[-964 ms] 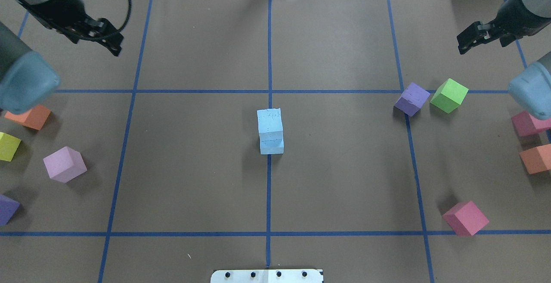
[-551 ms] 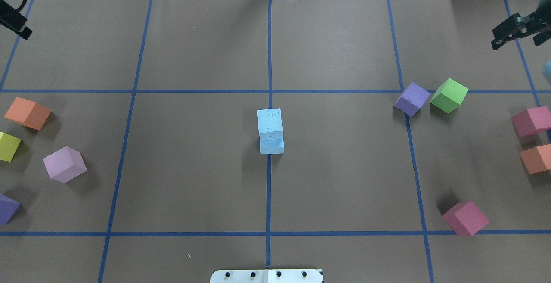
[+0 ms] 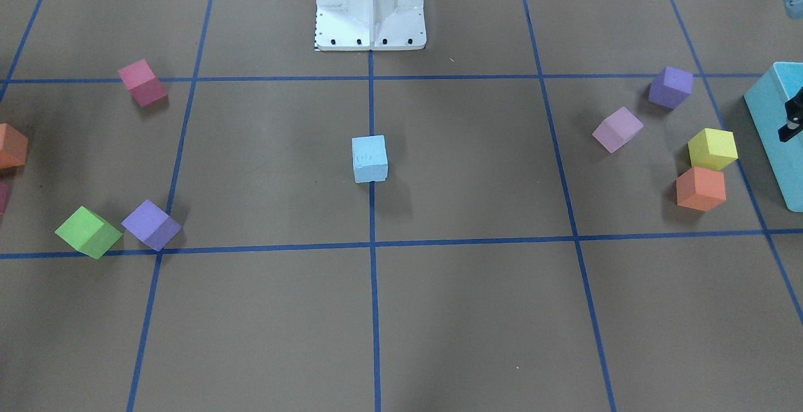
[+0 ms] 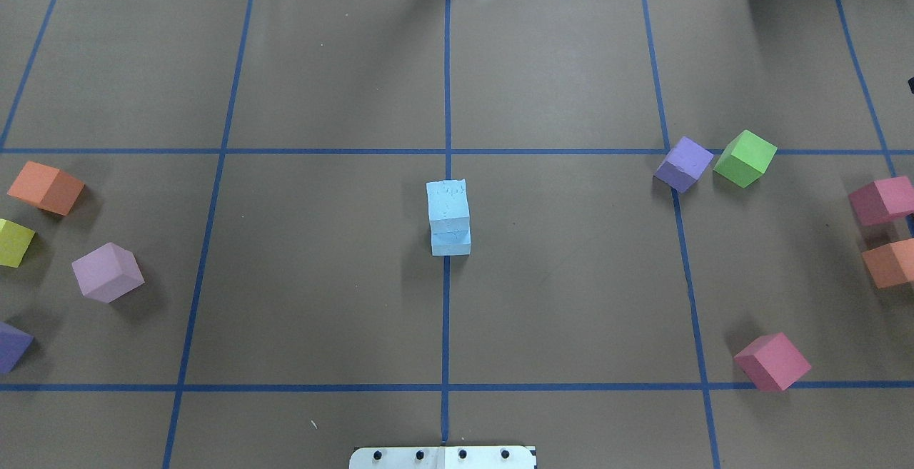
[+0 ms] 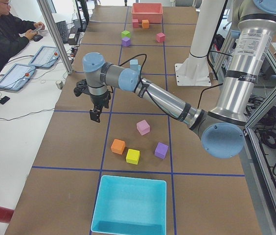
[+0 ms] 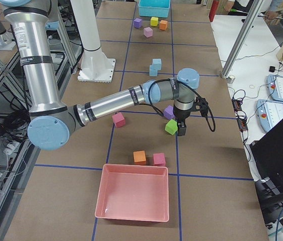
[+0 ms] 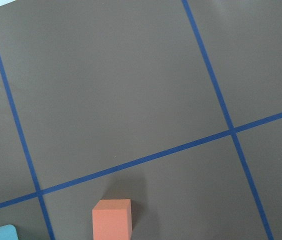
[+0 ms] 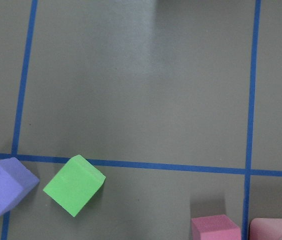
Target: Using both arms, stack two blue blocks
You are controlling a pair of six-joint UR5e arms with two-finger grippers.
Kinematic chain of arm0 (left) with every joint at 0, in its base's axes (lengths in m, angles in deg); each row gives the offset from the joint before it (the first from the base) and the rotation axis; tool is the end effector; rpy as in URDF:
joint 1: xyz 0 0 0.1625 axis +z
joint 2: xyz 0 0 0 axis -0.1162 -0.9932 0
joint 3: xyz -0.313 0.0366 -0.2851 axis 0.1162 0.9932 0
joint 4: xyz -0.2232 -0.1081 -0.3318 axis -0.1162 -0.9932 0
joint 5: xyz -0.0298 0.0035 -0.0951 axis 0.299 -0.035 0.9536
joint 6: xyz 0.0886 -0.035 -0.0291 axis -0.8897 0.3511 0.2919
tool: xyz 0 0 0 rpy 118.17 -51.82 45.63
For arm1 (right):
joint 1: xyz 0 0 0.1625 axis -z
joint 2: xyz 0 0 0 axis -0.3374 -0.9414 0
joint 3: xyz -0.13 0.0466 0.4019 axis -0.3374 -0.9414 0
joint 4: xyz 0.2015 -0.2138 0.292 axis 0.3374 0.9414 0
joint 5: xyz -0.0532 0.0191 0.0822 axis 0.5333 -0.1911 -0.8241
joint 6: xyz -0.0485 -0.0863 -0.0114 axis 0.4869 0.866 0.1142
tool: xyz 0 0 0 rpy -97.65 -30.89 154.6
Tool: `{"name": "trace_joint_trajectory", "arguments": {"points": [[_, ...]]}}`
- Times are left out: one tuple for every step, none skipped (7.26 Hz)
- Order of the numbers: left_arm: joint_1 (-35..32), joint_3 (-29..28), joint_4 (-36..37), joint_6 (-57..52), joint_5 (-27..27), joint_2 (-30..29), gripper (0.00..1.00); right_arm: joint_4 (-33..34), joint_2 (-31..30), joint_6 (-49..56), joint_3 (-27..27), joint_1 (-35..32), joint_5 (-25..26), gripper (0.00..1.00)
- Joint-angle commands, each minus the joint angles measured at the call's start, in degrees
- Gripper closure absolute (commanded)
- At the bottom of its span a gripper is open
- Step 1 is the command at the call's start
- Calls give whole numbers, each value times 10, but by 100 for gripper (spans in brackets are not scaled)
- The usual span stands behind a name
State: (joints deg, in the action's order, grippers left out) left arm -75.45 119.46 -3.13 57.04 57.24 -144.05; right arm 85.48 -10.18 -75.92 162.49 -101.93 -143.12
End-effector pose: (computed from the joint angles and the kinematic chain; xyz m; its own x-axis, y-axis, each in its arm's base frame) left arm 0.0114 -0.5593 0.4542 0.6942 0.3098 -0.6497 -0.1653 0.9471 0.2750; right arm -0.0072 -0.5490 0.4992 0.7366 -0.0435 0.6750 -0.0060 0.9975 0.0708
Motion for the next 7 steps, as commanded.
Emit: {"name": "trace_joint_trajectory", "arguments": {"points": [[-11, -41, -127, -6, 2, 75, 0, -1, -29, 31, -1, -29, -13, 0], [-17, -49, -142, -11, 1, 89, 0, -1, -45, 71, -1, -48, -14, 0], [-32, -54, -140, -11, 2, 91, 0, -1, -59, 84, -1, -59, -14, 0], [-39, -57, -134, -22, 1, 91, 0, -5, -74, 86, 0, -63, -14, 0], [-41, -60, -133, -24, 1, 92, 0, -25, -85, 85, -1, -63, -14, 0], [-45, -60, -132, -24, 1, 92, 0, -29, -93, 84, -1, -63, -15, 0], [-51, -60, -131, -24, 5, 92, 0, -30, -93, 84, -1, -63, -14, 0]]}}
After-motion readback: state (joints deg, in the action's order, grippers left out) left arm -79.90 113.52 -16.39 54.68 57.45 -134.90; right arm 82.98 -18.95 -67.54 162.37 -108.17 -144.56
